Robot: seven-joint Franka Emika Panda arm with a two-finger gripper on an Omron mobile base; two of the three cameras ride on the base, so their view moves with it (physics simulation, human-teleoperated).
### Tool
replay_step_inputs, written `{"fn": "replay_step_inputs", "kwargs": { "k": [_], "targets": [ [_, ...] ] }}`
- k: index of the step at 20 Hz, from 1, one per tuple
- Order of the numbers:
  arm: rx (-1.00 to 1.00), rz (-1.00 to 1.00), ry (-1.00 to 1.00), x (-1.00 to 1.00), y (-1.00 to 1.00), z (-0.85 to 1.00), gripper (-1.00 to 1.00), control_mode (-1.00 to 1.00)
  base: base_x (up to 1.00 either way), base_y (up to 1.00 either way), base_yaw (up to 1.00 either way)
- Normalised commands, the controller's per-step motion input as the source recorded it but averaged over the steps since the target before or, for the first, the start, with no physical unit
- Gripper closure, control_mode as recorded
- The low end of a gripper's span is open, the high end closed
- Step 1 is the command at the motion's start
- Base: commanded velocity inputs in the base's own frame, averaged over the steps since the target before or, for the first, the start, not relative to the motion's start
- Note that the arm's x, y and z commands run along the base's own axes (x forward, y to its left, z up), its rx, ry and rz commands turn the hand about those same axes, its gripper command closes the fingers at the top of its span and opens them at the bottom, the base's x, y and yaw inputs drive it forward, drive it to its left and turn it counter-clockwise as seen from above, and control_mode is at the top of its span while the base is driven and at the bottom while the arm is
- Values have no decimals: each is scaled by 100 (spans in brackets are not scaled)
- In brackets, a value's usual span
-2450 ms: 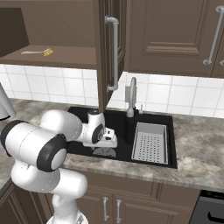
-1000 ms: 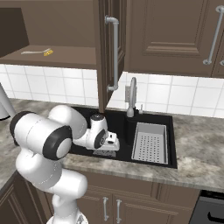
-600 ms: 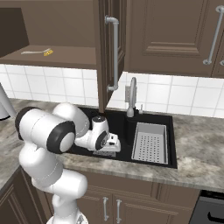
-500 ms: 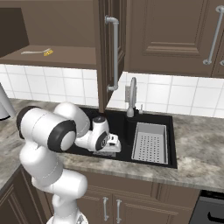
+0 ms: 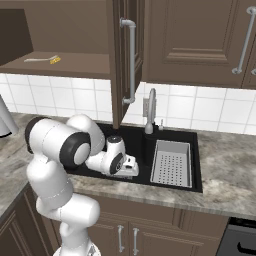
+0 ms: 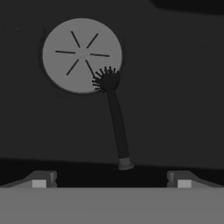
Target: Pick up the dish brush and dish brush from the sink, and place them back in the cabinet, and close the cabinet doors.
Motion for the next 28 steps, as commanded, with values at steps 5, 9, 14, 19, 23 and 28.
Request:
{"fn": "replay_step_inputs", "kwargs": {
  "k": [5,9,14,19,23,28],
  "targets": [
    [0,0,0,2,-1,-17,-100,-100,0,0,0],
    [0,0,2,1,-2,-18,-100,-100,0,0,0],
    [0,0,2,3,-4,-17,-100,-100,0,0,0],
    [0,0,3,7,-5,-17,-100,-100,0,0,0],
    [0,0,1,12,-1,-14,-100,-100,0,0,0],
    [0,0,0,9,0,-8,-100,-100,0,0,0]
  ]
}}
